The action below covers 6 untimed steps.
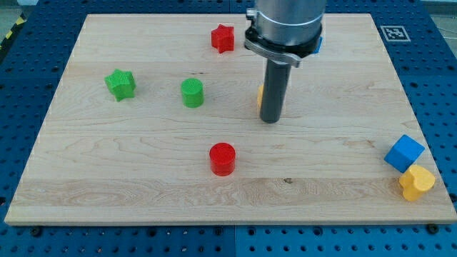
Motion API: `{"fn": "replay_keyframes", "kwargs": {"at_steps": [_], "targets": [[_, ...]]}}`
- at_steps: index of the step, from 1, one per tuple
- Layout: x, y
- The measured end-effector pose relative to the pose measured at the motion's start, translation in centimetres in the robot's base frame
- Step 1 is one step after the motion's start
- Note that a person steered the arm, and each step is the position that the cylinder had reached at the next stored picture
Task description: Push the red circle to the left of the yellow heart
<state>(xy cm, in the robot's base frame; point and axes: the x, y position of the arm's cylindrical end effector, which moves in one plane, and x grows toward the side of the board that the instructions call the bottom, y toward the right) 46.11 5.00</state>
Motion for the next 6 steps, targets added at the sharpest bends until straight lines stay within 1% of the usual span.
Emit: {"fn": "replay_keyframes", "kwargs": {"at_steps": [1, 2, 4, 6], "targets": [[0.2, -5.1], [0.6, -8.4], [0.6, -8.4], [5.5, -11.1]]}}
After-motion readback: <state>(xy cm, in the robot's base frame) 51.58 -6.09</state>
